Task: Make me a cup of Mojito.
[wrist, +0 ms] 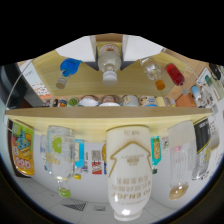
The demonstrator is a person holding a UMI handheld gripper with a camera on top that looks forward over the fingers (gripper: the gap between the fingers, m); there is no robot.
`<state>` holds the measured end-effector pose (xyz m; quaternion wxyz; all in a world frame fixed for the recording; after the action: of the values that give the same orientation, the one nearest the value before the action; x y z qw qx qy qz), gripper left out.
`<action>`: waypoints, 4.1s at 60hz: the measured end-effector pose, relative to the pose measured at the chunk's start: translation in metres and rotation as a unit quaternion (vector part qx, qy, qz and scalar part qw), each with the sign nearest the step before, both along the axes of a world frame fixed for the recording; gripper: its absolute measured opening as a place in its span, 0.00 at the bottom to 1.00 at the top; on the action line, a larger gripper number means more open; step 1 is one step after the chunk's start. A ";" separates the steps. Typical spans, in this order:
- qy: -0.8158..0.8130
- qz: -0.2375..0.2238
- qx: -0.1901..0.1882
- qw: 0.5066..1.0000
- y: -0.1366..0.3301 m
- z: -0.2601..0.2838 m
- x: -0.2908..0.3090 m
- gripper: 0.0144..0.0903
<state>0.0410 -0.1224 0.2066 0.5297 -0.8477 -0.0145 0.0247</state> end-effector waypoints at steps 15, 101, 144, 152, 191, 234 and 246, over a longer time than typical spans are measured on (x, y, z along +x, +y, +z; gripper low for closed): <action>-0.011 -0.015 0.013 1.000 -0.054 0.018 0.035 0.26; -0.880 0.200 -0.032 0.430 -0.067 -0.008 0.061 0.26; -0.132 0.058 0.084 0.986 -0.083 0.009 0.082 0.26; -0.031 0.029 0.043 0.998 -0.084 -0.045 0.102 0.26; 0.002 0.026 -0.059 0.998 -0.080 -0.178 0.107 0.27; -0.003 -0.050 -0.009 0.999 -0.160 -0.063 0.093 0.94; 0.017 -0.043 -0.003 0.999 -0.198 -0.051 0.040 0.93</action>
<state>0.0809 -0.3200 0.1557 0.5276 -0.8487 0.0312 0.0167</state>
